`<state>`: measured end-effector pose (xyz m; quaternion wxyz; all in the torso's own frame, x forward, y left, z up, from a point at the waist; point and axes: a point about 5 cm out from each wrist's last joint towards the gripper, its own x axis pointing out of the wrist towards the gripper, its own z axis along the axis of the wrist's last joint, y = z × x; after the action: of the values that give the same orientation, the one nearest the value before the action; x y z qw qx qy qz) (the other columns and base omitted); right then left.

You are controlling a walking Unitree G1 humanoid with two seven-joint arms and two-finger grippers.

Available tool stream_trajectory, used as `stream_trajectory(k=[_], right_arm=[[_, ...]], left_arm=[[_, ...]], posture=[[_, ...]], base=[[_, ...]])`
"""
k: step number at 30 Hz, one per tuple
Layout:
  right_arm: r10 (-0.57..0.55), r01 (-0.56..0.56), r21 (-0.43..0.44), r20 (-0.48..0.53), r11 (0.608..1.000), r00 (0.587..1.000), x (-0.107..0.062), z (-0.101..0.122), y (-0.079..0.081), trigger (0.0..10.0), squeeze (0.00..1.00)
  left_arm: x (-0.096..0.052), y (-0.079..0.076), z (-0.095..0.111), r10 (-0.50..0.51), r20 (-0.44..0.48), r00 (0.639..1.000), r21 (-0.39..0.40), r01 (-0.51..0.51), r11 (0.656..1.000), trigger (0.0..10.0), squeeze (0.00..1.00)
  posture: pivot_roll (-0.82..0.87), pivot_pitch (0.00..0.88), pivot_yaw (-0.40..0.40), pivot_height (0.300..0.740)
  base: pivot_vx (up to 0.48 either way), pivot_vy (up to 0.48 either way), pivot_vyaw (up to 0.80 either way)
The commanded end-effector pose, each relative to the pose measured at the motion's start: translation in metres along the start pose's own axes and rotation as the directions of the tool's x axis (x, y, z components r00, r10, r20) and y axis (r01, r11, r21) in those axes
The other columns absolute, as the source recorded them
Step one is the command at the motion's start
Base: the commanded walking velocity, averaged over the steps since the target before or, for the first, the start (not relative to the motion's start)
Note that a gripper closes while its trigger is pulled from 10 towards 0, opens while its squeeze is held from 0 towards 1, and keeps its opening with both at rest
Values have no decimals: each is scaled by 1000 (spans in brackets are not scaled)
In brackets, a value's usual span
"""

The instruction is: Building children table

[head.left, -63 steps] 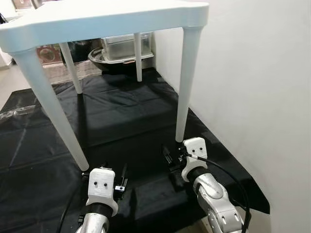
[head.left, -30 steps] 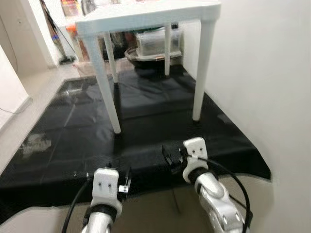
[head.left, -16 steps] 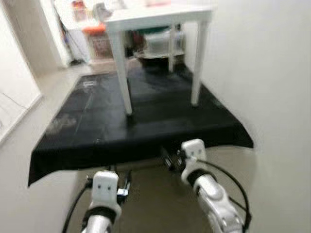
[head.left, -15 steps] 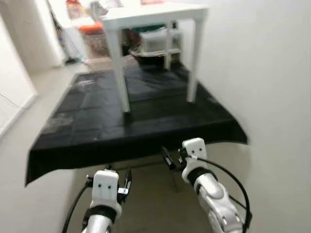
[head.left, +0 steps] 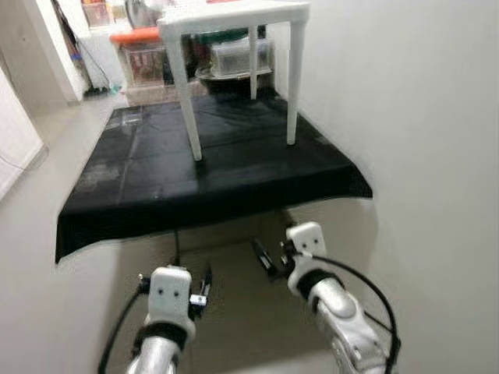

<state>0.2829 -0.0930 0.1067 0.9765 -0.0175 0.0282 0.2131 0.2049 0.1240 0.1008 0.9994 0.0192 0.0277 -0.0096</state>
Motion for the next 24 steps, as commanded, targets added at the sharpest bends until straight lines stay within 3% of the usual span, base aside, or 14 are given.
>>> stream_trajectory(k=[1, 13, 24], right_arm=[[18, -18, -2, 10, 1000, 1000, 1, 3, 3, 10000, 0], [15, -15, -5, -11, 1000, 1000, 1, 0, 3, 10000, 0], [16, -15, 21, -53, 1000, 998, 3, -6, 3, 10000, 0]], left_arm=[[0, 2, -3, 10, -12, 1000, 14, -10, 1000, 10000, 0], [-1, 1, -4, 6, -17, 1000, 15, -5, 1000, 10000, 0], [0, 0, -5, -6, -32, 999, 11, 6, 1000, 10000, 0]], posture=[[-51, 0, 31, 740], [-51, 0, 31, 740], [-53, 0, 34, 740]], base=[[0, 0, 800], [0, 0, 753], [0, 0, 0]])
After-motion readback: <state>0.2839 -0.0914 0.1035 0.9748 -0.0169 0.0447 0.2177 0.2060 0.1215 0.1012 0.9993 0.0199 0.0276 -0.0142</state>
